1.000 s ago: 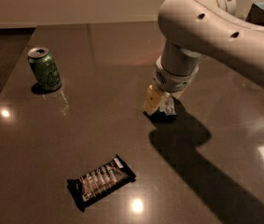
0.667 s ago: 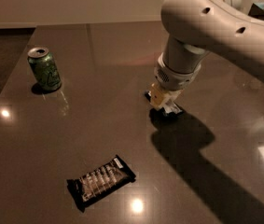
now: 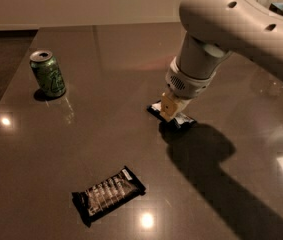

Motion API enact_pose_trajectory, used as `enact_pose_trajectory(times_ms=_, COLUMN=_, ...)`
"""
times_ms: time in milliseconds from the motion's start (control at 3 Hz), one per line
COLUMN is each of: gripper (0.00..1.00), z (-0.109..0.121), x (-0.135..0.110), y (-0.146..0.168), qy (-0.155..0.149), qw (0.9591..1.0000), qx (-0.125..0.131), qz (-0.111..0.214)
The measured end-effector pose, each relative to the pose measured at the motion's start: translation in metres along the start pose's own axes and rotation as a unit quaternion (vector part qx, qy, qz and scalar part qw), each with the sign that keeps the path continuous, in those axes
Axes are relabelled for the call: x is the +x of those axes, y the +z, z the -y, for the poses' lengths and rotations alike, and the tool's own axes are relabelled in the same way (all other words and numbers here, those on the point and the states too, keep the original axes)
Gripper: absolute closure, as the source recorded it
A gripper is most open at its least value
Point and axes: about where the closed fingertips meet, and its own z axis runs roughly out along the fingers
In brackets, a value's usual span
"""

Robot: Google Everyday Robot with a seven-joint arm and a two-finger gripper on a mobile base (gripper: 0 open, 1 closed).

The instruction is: Move rxbar blueberry near rxbar chocolate

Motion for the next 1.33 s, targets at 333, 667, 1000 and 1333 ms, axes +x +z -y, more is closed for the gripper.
enact_pose_trajectory(times_ms=333, gripper=1.00, z=-0.032, x=-0.010, y=0.005, qy=-0.073, qw=0.9958, qx=-0.053, qz=0.012)
enact_pose_trajectory(times_ms=667, gripper=1.00, z=-0.064, x=-0.020, y=0.005, qy=-0.144, qw=0.9838, qx=-0.104, qz=0.024)
enact_pose_trajectory(times_ms=1000, gripper=1.00, z=-0.089, x=-0.022, y=-0.001, qy=-0.216, qw=0.9657, qx=-0.142, qz=0.027)
enact_pose_trajectory(times_ms=1333, gripper=1.00, z=-0.109, x=-0.018, y=-0.009, qy=-0.269, qw=0.9485, qx=-0.165, qz=0.022)
